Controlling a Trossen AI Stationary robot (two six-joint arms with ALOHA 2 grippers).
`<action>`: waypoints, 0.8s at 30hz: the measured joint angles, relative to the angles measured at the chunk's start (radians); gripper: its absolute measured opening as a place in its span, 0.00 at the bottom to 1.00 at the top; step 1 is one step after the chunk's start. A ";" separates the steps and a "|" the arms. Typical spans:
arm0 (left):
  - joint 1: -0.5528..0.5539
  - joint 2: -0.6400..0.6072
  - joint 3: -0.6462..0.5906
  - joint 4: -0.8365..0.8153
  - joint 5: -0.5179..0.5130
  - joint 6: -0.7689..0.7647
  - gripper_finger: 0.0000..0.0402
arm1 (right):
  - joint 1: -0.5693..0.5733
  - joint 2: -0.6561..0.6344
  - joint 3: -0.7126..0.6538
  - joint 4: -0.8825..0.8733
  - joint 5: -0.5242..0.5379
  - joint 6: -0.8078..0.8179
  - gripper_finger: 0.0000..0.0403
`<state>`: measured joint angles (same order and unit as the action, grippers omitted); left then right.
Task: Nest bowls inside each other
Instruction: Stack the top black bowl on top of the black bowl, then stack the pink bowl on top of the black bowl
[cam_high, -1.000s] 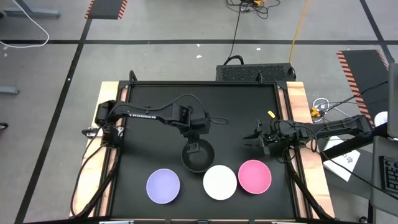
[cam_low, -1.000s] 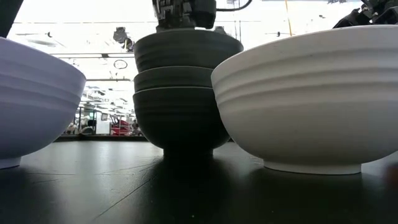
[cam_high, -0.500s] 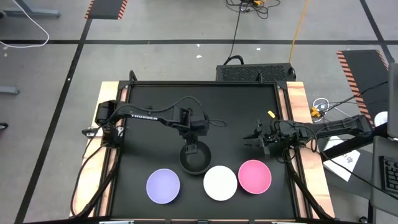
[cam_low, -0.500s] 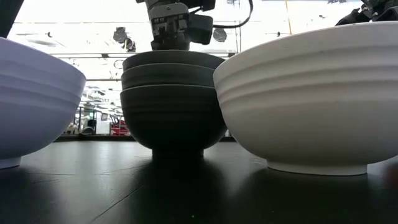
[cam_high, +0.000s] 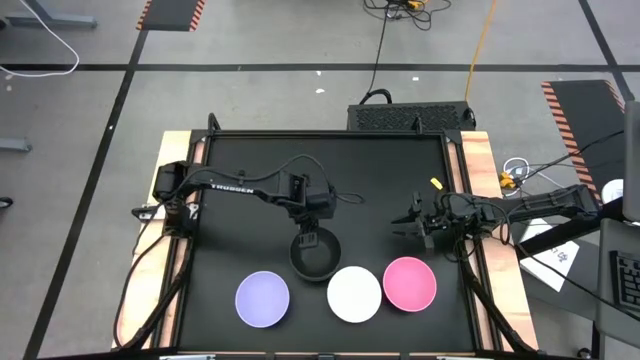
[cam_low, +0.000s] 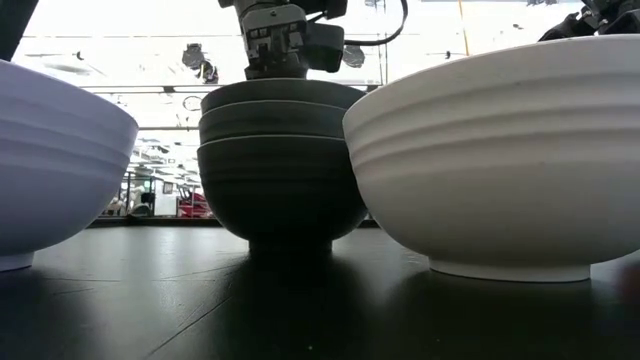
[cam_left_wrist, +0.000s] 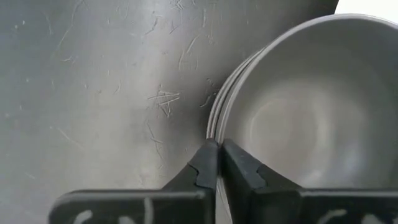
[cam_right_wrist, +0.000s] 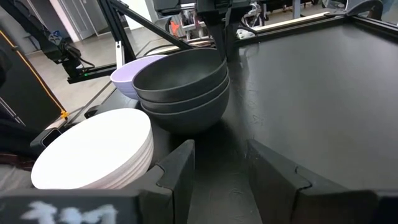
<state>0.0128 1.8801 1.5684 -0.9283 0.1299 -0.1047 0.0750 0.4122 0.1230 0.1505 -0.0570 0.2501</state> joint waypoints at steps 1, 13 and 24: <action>0.000 0.000 0.001 0.000 0.001 0.001 0.08 | 0.000 0.000 0.000 0.000 0.000 0.000 0.33; -0.008 0.000 0.009 0.010 0.016 0.017 0.29 | 0.000 0.000 0.000 -0.005 0.000 0.000 0.33; -0.008 -0.029 0.149 -0.008 -0.037 0.134 0.47 | 0.000 0.000 0.000 -0.005 0.000 0.000 0.33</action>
<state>0.0050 1.8512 1.7171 -0.9365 0.0933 0.0295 0.0750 0.4126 0.1230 0.1455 -0.0570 0.2497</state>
